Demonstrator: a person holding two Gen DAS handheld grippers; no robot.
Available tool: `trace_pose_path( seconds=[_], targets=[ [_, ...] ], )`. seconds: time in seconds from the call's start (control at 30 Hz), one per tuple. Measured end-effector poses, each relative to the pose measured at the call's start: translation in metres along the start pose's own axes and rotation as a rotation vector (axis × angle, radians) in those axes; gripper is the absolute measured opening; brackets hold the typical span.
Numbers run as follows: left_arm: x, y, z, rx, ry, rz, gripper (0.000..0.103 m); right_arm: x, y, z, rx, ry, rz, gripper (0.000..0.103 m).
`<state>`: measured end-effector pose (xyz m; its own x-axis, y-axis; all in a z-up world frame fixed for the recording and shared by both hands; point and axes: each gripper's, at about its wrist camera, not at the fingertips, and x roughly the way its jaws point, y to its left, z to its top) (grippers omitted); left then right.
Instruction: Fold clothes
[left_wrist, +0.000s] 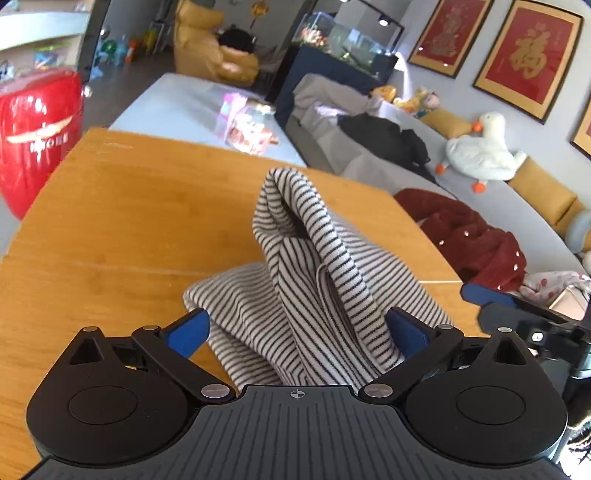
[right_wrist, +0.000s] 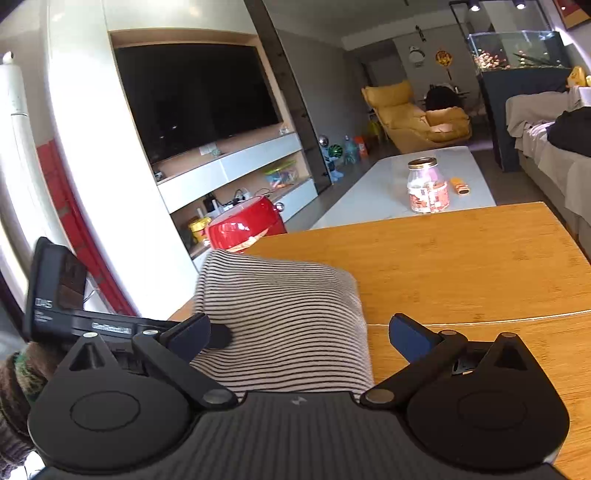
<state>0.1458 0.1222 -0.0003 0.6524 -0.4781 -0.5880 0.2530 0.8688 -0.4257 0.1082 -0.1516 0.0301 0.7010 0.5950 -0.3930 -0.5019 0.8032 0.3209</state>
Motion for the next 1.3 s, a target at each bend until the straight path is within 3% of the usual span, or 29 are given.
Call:
trace_pose_path(
  seconds=[0.07, 0.2, 0.4, 0.53, 0.7, 0.9, 1.13, 1.3],
  targets=[
    [-0.003, 0.012, -0.006, -0.05, 0.007, -0.025, 0.103, -0.002, 0.015, -0.007, -0.091, 0.009, 0.012, 0.1],
    [-0.009, 0.026, -0.018, -0.093, -0.005, -0.032, 0.103, 0.002, 0.05, -0.025, -0.306, 0.05, -0.002, 0.081],
    [-0.024, 0.011, -0.024, -0.011, -0.057, 0.037, 0.103, 0.019, 0.069, -0.041, -0.505, 0.118, -0.065, 0.081],
    [-0.04, -0.006, -0.027, 0.059, -0.113, 0.103, 0.103, 0.006, 0.094, -0.044, -0.591, 0.066, -0.063, 0.082],
    [-0.047, -0.008, -0.024, 0.059, -0.126, 0.109, 0.103, 0.01, 0.125, -0.053, -0.645, -0.009, -0.013, 0.083],
    [-0.055, -0.005, -0.021, 0.042, -0.142, 0.14, 0.103, 0.043, 0.11, -0.06, -0.622, 0.081, -0.072, 0.072],
    [-0.067, 0.022, -0.026, -0.039, -0.148, 0.177, 0.103, 0.015, 0.074, -0.052, -0.7, 0.107, -0.213, 0.072],
    [-0.056, 0.023, -0.036, -0.053, -0.101, 0.149, 0.103, -0.008, 0.077, -0.043, -0.662, 0.041, -0.163, 0.073]
  ],
)
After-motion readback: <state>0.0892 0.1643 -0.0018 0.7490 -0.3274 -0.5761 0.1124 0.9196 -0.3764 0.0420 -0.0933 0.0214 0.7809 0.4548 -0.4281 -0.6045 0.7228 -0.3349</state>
